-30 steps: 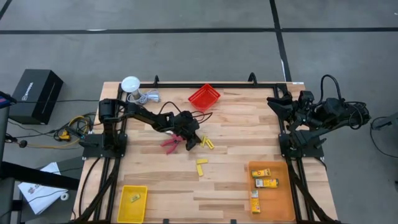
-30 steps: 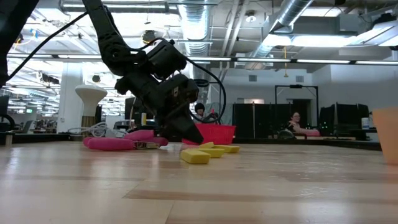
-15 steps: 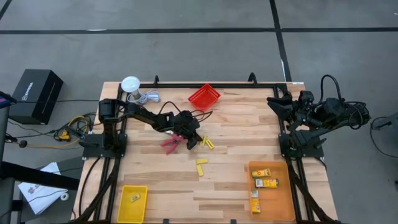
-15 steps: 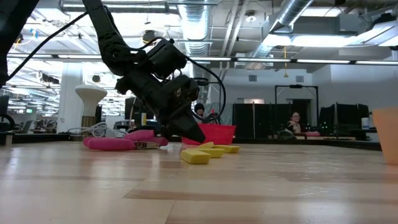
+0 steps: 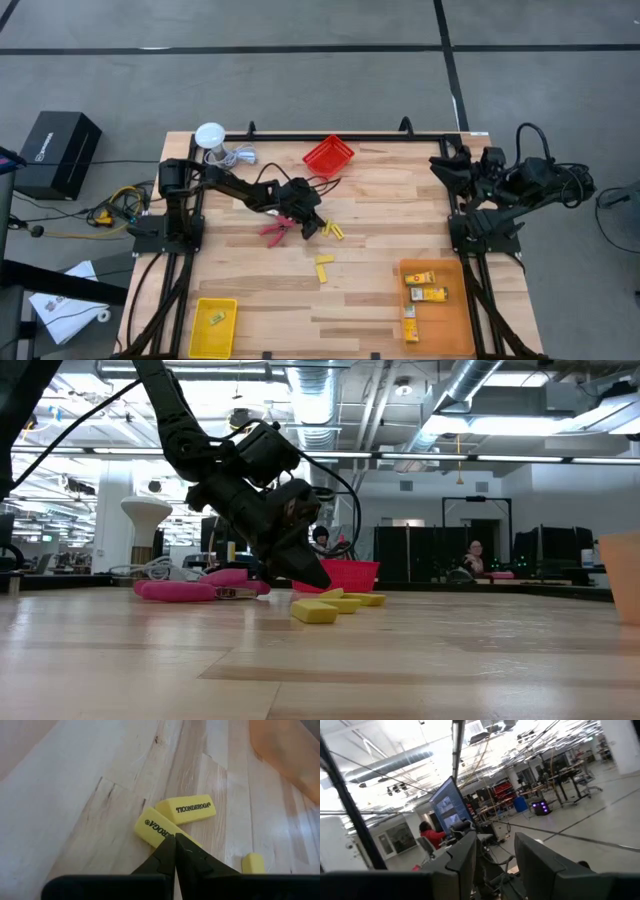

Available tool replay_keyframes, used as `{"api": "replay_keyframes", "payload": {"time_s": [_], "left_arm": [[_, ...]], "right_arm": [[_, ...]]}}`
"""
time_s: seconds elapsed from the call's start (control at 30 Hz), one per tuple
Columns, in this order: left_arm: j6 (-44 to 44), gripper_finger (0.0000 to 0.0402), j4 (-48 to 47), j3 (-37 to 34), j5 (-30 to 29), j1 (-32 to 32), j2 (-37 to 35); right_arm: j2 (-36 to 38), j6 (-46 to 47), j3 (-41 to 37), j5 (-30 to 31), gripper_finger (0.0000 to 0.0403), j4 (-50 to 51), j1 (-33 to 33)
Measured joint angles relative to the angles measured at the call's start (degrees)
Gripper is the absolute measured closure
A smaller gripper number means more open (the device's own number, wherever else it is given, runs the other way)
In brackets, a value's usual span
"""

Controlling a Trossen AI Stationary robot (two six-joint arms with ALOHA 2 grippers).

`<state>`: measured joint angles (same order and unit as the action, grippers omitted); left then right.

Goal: Pick & Place School Supplies
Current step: Put the yellow eraser into the yellow bin

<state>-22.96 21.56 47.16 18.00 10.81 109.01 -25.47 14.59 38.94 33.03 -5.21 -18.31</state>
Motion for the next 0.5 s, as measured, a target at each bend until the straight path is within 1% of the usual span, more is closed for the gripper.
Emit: {"api": "replay_keyframes", "payload": {"time_s": [0.3,0.5], "left_arm": [[-0.02,0.0401,1.12,0.04,0.02,-0.28,-0.02],[-0.02,0.0401,3.65,0.04,0.02,-0.28,-0.02]], "right_arm": [[0.00,0.39,0.00,-0.28,0.0276,-0.73,0.00],[0.02,0.42,-0.01,-0.26,0.0276,-1.07,0.00]]}}
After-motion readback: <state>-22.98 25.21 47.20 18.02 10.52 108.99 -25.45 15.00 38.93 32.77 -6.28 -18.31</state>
